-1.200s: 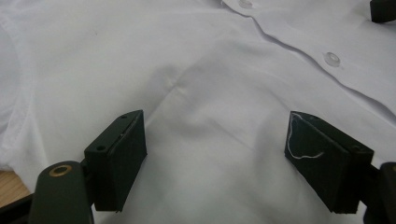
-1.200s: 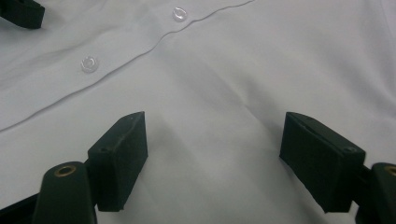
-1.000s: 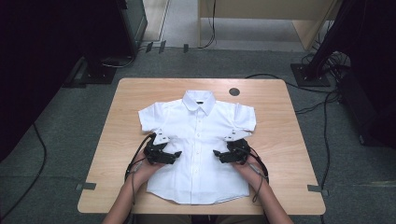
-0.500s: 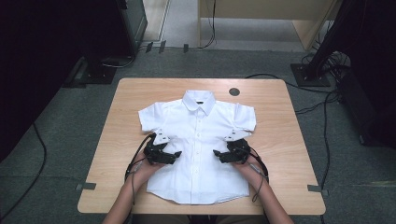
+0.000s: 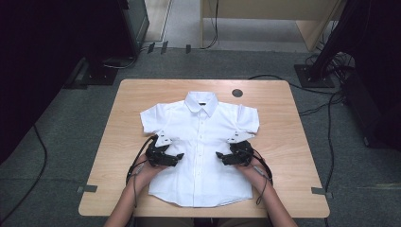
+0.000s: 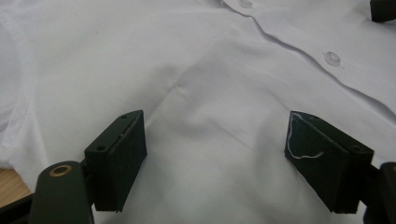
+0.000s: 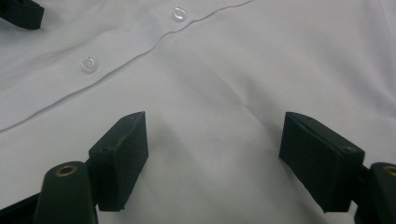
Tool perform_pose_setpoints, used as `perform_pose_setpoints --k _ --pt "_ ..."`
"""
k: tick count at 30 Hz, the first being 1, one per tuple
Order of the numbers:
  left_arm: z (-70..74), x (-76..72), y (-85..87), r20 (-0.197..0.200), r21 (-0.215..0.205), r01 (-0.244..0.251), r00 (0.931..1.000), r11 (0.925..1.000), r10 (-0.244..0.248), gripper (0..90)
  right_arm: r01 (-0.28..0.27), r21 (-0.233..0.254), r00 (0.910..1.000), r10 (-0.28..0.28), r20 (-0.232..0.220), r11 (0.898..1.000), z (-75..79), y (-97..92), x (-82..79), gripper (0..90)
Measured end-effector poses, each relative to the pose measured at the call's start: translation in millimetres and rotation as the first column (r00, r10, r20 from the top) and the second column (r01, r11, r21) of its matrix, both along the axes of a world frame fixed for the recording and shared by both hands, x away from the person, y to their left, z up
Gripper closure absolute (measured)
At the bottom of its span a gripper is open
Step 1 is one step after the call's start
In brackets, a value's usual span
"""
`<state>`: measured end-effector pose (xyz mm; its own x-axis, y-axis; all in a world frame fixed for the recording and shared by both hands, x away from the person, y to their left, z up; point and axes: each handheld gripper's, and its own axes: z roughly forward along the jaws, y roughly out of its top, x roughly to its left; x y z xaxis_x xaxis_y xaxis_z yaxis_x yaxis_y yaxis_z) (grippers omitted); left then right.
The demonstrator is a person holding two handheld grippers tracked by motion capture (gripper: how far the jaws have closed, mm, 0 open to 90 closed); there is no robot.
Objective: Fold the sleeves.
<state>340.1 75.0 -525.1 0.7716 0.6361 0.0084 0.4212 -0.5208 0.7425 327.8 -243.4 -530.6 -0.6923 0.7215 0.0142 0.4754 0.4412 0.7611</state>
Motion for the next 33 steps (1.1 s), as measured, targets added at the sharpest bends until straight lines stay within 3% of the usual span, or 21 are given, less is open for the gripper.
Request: perform_pose_setpoints --k 17,22,29,33 --pt "0.1 -0.9 0.2 0.000 0.002 -0.003 1.0000 1.0000 0.003 20.6 0.006 -0.001 1.0000 -0.006 -0.001 1.000 0.1 0.3 -0.7 23.8" --pt "-0.1 -9.8 -0.4 -0.001 0.000 -0.013 0.9999 0.9999 0.013 20.6 0.018 0.001 0.9998 -0.018 -0.002 1.000 0.0 0.8 -5.2 23.7" --pt "-0.3 -29.4 1.0 -0.004 -0.003 0.002 1.0000 1.0000 -0.002 20.5 0.015 -0.002 0.9999 -0.015 -0.003 1.000 -0.2 0.2 -24.9 22.4" --pt "2.2 -33.8 -0.1 -0.021 0.015 0.039 0.9990 0.9991 -0.039 20.5 0.000 -0.002 1.0000 0.000 -0.005 1.000 -0.2 -1.6 -28.6 21.9"
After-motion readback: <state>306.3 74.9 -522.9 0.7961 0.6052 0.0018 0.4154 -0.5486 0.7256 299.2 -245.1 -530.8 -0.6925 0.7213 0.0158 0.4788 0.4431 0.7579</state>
